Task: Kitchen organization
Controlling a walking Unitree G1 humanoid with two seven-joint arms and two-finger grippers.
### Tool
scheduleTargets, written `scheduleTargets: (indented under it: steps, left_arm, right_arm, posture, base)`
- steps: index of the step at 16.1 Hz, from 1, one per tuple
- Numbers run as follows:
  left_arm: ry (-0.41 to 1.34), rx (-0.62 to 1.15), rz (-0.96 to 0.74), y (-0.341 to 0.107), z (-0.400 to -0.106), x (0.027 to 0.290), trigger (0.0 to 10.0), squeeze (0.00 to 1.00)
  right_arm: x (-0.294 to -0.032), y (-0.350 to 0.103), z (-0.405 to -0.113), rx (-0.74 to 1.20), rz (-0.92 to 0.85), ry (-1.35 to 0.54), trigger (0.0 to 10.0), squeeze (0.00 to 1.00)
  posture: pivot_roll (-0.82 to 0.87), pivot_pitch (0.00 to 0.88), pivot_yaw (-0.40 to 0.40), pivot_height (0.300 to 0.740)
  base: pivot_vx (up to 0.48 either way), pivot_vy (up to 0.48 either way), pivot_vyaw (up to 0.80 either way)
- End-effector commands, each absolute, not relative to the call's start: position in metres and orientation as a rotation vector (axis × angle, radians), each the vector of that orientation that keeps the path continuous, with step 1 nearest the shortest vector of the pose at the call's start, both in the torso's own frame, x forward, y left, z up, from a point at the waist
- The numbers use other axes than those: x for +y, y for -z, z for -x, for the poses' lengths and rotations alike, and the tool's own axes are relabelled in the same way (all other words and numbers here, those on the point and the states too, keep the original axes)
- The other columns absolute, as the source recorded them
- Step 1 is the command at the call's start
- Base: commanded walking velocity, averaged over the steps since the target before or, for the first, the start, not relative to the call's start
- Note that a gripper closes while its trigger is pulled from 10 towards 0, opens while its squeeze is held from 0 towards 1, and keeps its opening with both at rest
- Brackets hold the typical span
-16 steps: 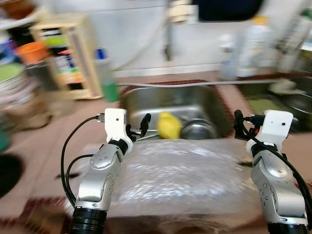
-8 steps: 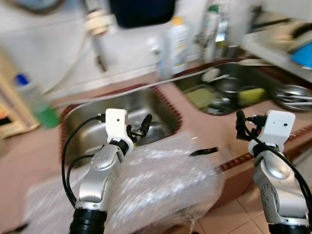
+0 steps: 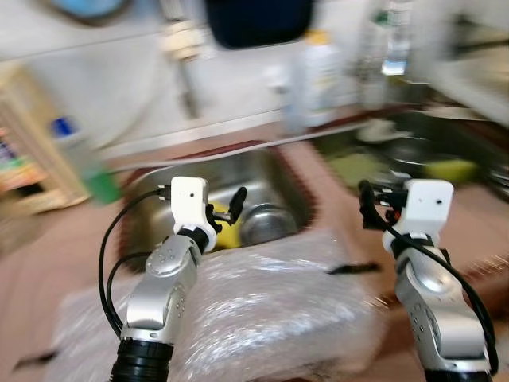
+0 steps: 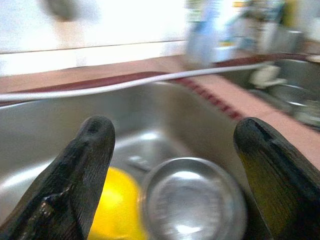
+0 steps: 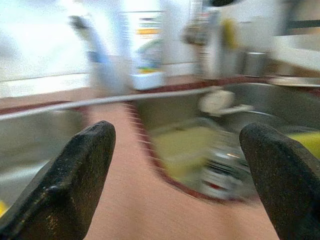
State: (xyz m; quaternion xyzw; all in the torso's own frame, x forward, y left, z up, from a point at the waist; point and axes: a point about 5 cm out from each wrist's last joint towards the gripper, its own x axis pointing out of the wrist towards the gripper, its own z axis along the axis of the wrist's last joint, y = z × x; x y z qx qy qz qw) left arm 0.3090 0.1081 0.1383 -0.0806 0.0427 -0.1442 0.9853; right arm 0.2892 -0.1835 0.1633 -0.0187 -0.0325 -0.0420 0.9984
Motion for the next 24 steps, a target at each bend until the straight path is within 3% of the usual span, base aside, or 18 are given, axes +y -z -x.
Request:
scheduleTargets:
  steps: [1,13,19,24]
  left_arm:
    - [0.271,0.058,0.165,-0.146,-0.311,0.111,10.0,0.00]
    - [0.191,0.074,0.144,-0.146,-0.313,0.118,10.0,0.00]
    - [0.055,0.034,0.130,-0.148,-0.314,0.132,10.0,0.00]
    - [-0.018,-0.129,0.016,-0.170,-0.305,0.149,10.0,0.00]
  right_arm:
    - [-0.182,-0.169,-0.291,-0.087,0.023,0.077,10.0,0.00]
    - [-0.184,-0.167,-0.291,-0.066,0.020,0.067,10.0,0.00]
    - [-0.178,-0.172,-0.300,-0.062,0.018,0.010,10.0,0.00]
    - [-0.178,-0.187,-0.297,-0.155,0.071,0.033,10.0,0.00]
  posture:
    - [-0.04,0.000,0.134,0.740]
    - [-0.03,0.000,0.128,0.740]
    - [-0.02,0.000,0.066,0.740]
    - [-0.01,0.000,0.061,0.740]
  base:
    - [0.000,0.000,0.80]
    - [0.000,0.000,0.00]
    - [0.000,0.000,0.63]
    - [0.000,0.000,0.00]
